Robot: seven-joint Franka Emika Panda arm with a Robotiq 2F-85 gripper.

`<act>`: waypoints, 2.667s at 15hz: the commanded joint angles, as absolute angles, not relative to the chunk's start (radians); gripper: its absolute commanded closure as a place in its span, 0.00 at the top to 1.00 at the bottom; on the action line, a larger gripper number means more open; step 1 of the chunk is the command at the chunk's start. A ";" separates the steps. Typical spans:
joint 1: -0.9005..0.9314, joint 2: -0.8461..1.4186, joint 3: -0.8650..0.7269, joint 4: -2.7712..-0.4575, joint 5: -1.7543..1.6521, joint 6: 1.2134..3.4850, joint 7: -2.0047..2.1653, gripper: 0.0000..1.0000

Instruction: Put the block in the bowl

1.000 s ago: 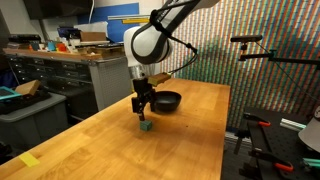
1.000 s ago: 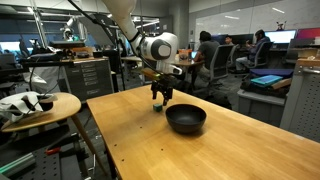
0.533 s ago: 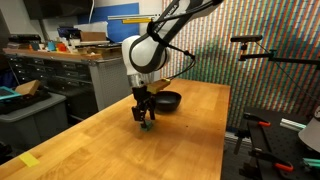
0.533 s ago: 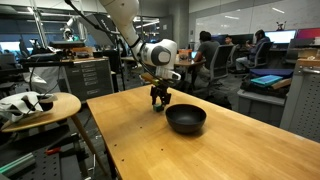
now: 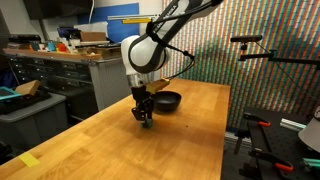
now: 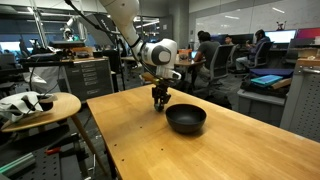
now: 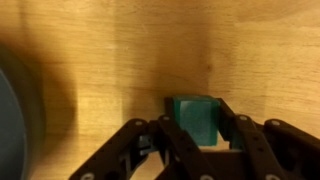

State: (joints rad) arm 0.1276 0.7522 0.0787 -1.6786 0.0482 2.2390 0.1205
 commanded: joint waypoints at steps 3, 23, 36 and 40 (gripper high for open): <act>0.111 0.674 0.070 -1.712 0.066 2.245 0.125 0.17; -0.058 0.422 -0.038 -1.930 0.170 2.427 0.167 0.17; -0.047 0.621 -0.055 -1.797 0.149 2.392 0.246 0.17; -0.045 0.652 -0.069 -1.764 0.144 2.379 0.266 0.17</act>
State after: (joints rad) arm -0.0585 0.6257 -0.0451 -1.8145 0.1512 2.4061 0.2327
